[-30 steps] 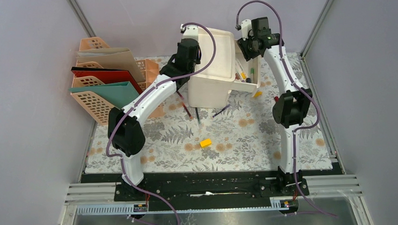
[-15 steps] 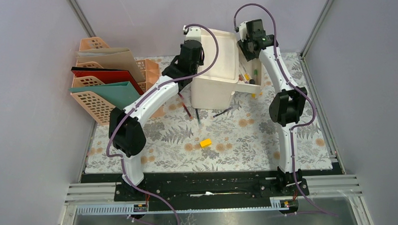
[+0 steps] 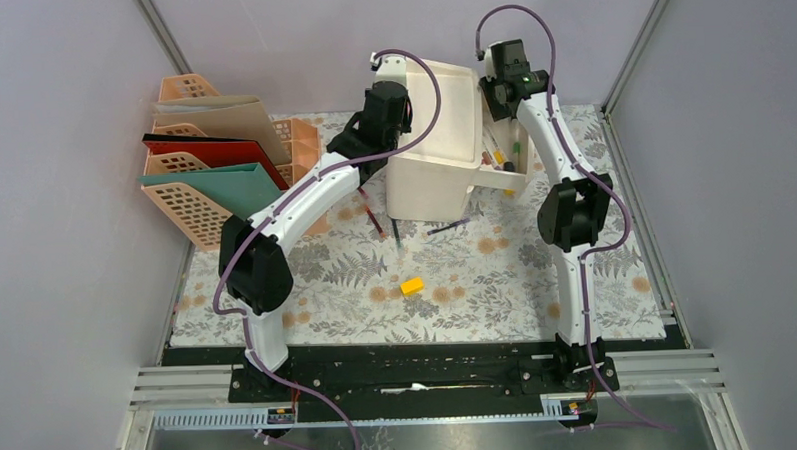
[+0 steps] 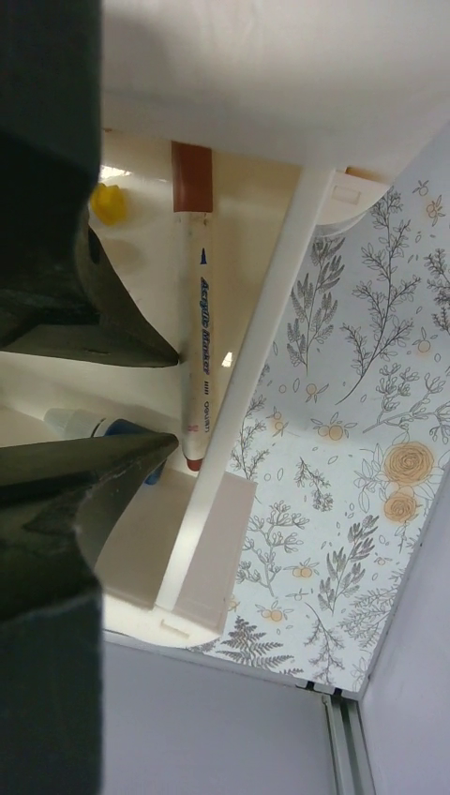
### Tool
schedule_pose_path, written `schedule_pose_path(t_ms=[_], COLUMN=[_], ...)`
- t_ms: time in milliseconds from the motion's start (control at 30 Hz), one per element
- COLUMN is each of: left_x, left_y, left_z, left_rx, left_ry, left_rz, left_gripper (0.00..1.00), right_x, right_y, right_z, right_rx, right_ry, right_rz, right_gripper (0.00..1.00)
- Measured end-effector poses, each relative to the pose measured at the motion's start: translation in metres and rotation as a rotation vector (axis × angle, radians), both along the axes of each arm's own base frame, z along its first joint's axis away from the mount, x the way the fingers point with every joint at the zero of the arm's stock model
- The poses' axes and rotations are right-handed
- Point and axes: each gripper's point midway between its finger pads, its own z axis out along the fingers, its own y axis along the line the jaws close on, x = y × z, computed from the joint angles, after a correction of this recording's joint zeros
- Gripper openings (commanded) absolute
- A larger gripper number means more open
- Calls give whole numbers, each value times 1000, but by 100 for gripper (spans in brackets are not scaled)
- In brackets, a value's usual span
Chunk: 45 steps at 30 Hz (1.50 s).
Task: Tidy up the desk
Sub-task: Pick up the stationery from the drawer.
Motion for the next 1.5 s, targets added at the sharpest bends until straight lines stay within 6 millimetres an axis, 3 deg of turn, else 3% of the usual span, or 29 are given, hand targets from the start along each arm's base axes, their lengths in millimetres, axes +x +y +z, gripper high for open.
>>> schedule_pose_path(t_ms=[233, 533, 833, 1500], left_x=[0, 0, 0, 0], left_y=[2, 3, 3, 2], left_z=[-1, -2, -2, -2], left_rx=[6, 10, 10, 10], left_ry=[4, 7, 6, 6], left_rz=[11, 13, 14, 13], left_gripper=[0, 0, 0, 0], right_x=[-5, -16, -25, -21], right_y=[5, 2, -7, -16], right_z=[1, 16, 0, 2], right_rx=[48, 54, 28, 22], right_ry=[3, -25, -1, -43], right_rz=[-53, -164, -263, -334], right_gripper=[43, 44, 43, 40])
